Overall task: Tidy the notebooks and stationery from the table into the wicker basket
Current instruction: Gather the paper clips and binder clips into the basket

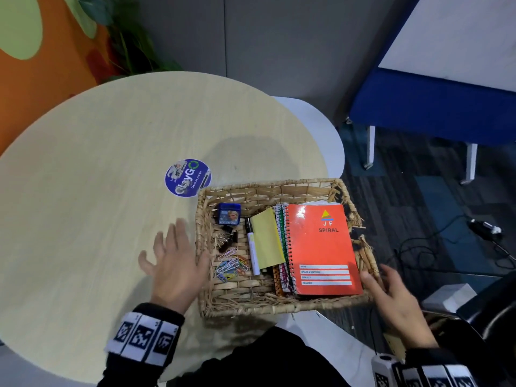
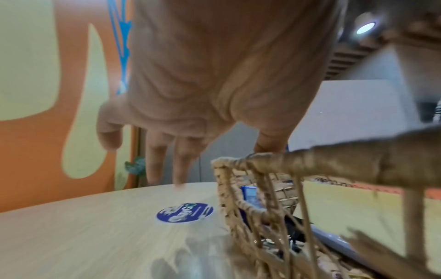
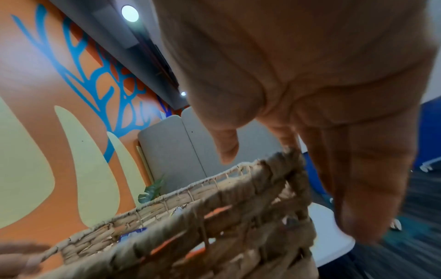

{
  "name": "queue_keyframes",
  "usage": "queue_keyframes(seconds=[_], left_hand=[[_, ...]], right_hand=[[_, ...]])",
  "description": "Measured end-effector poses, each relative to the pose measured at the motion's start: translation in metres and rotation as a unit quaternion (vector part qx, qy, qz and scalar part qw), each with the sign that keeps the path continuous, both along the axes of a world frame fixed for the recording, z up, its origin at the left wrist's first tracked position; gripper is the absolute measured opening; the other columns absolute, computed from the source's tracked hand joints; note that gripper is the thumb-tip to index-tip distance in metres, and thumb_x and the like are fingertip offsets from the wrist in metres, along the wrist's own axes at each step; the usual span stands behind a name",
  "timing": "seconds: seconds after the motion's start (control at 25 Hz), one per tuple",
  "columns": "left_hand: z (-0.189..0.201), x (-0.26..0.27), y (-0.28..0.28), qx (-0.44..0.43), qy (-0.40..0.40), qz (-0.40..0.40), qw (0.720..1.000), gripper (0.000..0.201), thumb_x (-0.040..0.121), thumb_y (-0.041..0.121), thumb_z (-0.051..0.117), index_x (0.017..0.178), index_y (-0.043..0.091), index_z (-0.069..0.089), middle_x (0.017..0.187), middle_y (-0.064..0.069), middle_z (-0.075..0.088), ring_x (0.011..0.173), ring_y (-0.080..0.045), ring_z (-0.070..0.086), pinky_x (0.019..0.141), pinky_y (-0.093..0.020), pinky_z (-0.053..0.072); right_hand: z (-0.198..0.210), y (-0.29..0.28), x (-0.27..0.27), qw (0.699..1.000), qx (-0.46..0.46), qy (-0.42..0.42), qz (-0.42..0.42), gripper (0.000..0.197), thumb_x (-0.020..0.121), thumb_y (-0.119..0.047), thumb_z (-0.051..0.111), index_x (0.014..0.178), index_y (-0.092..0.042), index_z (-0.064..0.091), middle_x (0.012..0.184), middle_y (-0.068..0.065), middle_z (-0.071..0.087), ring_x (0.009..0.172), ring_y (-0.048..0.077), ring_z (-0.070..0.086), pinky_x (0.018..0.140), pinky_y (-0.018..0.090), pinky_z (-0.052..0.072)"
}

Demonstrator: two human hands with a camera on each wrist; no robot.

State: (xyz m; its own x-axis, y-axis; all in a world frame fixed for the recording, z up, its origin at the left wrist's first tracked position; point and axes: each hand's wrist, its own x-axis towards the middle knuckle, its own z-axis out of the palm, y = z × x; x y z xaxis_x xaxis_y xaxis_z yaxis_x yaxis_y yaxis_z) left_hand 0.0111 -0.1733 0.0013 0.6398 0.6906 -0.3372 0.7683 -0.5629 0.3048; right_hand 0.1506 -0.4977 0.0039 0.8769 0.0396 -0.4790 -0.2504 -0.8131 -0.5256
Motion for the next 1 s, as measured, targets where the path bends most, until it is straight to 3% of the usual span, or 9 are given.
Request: queue_keyframes(seconds=[0.12,0.32,0.48,0.52,0.6,0.64,0.68,0.8,1.0], left_hand=[[-0.005,-0.008,0.005,-0.049,0.049,-0.015,0.997,0.059,0.093,0.055,0.029,0.139,0.019,0.037,0.122,-0.002,0.063,0.125,-0.021,0.048,0.111,-0.056,0.011],[-0.005,-0.01,-0.006,-0.019,0.034,-0.067,0.997,0.034,0.097,0.042,0.034,0.113,0.017,0.051,0.085,0.003,0.068,0.098,-0.017,0.065,0.114,-0.054,0.012],[-0.001,-0.016,-0.011,-0.004,-0.017,-0.04,0.999,0.026,0.098,0.034,0.033,0.106,0.015,0.049,0.079,-0.001,0.067,0.093,-0.02,0.065,0.115,-0.051,0.016],[0.001,-0.02,-0.01,-0.018,-0.045,-0.023,0.999,0.025,0.098,0.033,0.033,0.108,0.016,0.048,0.075,0.001,0.063,0.096,-0.021,0.064,0.112,-0.046,0.024],[0.006,-0.032,-0.004,-0.062,-0.112,0.028,0.991,0.021,0.099,0.031,0.036,0.111,0.017,0.047,0.07,0.005,0.051,0.089,-0.022,0.063,0.081,-0.034,0.039],[0.008,-0.039,-0.001,-0.076,-0.14,0.056,0.986,0.019,0.098,0.03,0.039,0.11,0.018,0.047,0.07,0.006,0.05,0.082,-0.022,0.061,0.069,-0.031,0.037],[0.01,-0.047,0.005,-0.079,-0.163,0.087,0.98,0.016,0.098,0.03,0.041,0.107,0.019,0.048,0.07,0.007,0.051,0.076,-0.021,0.058,0.064,-0.031,0.037],[0.016,-0.073,0.028,-0.074,-0.226,0.175,0.955,0.01,0.095,0.029,0.047,0.1,0.021,0.052,0.07,0.006,0.064,0.07,-0.018,0.061,0.064,-0.031,0.046],[0.026,-0.106,0.09,-0.001,-0.276,0.294,0.915,0.005,0.093,0.027,0.051,0.097,0.024,0.052,0.061,0.002,0.061,0.063,-0.023,0.056,0.051,-0.019,0.038]], right_hand=[[-0.011,-0.002,-0.005,1.0,0.014,0.025,-0.001,0.035,0.085,-0.039,0.06,0.109,-0.015,0.054,0.086,0.001,0.066,0.078,0.02,0.061,0.077,0.039,0.051],[-0.014,0.002,-0.01,0.996,0.076,0.003,-0.04,0.013,0.088,-0.019,0.059,0.099,-0.012,0.057,0.082,0.01,0.066,0.068,0.021,0.063,0.051,0.025,0.05],[-0.015,0.008,0.001,0.996,0.067,-0.051,-0.038,0.018,0.082,-0.009,0.062,0.098,-0.017,0.062,0.078,0.009,0.068,0.073,0.025,0.063,0.071,0.035,0.052],[-0.011,0.015,0.01,0.994,0.086,-0.064,-0.03,0.02,0.08,-0.008,0.063,0.099,-0.017,0.064,0.08,0.01,0.069,0.075,0.026,0.064,0.071,0.03,0.053],[-0.001,0.032,0.026,0.99,0.116,-0.084,0.007,0.021,0.08,-0.001,0.062,0.092,-0.018,0.066,0.079,0.01,0.07,0.073,0.024,0.064,0.059,0.01,0.051],[0.001,0.041,0.034,0.988,0.125,-0.085,0.027,0.021,0.081,-0.001,0.06,0.089,-0.019,0.066,0.078,0.009,0.072,0.072,0.023,0.066,0.059,0.012,0.054],[0.004,0.057,0.043,0.986,0.134,-0.08,0.056,0.02,0.082,-0.003,0.06,0.089,-0.021,0.066,0.077,0.007,0.073,0.071,0.024,0.069,0.06,0.023,0.059],[0.013,0.119,0.067,0.976,0.156,-0.059,0.139,0.019,0.084,-0.017,0.06,0.098,-0.029,0.065,0.082,0.004,0.074,0.074,0.025,0.072,0.071,0.046,0.061],[0.03,0.269,0.091,0.933,0.228,-0.046,0.274,0.024,0.088,-0.002,0.05,0.095,-0.02,0.064,0.084,0.019,0.069,0.073,0.033,0.07,0.061,0.048,0.061]])
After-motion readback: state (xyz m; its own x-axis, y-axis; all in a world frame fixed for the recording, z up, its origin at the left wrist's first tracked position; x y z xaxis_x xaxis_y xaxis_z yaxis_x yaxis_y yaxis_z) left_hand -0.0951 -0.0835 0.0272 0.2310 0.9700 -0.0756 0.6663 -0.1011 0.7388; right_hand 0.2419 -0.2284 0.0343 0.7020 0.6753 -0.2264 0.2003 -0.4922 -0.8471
